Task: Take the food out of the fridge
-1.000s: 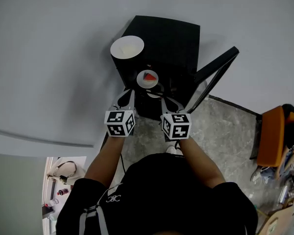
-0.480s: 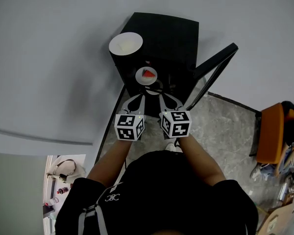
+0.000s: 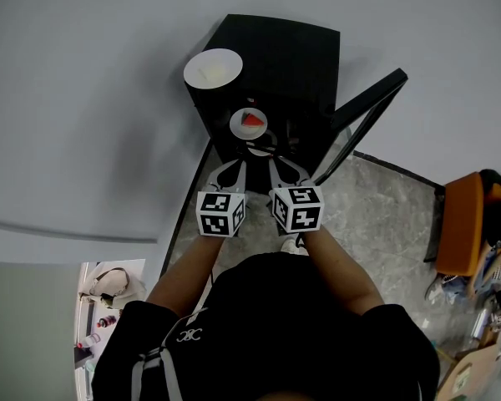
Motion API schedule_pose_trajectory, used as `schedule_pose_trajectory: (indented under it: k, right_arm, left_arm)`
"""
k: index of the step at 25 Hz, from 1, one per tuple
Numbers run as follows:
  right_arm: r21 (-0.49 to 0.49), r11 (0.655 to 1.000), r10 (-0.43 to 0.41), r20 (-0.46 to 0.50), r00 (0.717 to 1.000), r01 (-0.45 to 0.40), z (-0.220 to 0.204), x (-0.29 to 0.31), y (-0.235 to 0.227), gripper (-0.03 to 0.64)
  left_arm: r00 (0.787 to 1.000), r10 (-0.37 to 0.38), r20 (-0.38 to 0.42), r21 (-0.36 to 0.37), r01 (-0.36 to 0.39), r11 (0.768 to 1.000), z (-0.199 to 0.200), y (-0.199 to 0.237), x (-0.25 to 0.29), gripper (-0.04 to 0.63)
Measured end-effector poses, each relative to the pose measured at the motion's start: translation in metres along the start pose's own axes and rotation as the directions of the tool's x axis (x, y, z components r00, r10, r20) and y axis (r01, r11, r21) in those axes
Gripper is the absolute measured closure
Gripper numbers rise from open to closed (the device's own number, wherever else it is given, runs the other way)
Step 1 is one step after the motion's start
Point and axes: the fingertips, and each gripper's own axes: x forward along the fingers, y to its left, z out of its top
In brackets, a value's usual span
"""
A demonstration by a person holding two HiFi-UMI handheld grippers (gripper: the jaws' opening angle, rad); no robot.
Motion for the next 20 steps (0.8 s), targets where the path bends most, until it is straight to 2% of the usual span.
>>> schedule_pose_trajectory:
  k: [4,9,14,18,20]
  right_arm:
    - [-0.001,1.0,0.002,-0.013,1.0,-0.002,-0.003,0.002,0.001,0.623]
    - [-0.005,1.0,-0.004,-0.046,0.999,0.004,-0.013,0.005,-0.002,0.623]
    - [-0.107,0.993,0.032,-0.12,0.992,-0.045,-0.028,0.023,0.006,0.623]
    - [-0.232,0.968,0.049,-0.183,0.982,-0.092,-0.04,0.051,0.01,0.623]
    - [-0.244,0.964,0.058,-0.201,0.978,-0.108,-0.046,0.058,0.011,0.623]
  left_arm:
    - [1.0,0.01,-0.022,-0.01,-0.01,1.0,-0.009,0.005,0.002,0.598]
    - [0.999,0.023,-0.042,-0.067,-0.025,0.997,-0.019,0.013,0.003,0.598]
    - [0.997,0.067,-0.039,-0.09,-0.07,0.994,-0.026,0.028,-0.004,0.598]
    - [0.993,0.116,-0.032,-0.112,-0.119,0.987,-0.025,0.047,-0.006,0.598]
    - [0.991,0.128,-0.042,-0.128,-0.132,0.983,-0.027,0.052,-0.002,0.598]
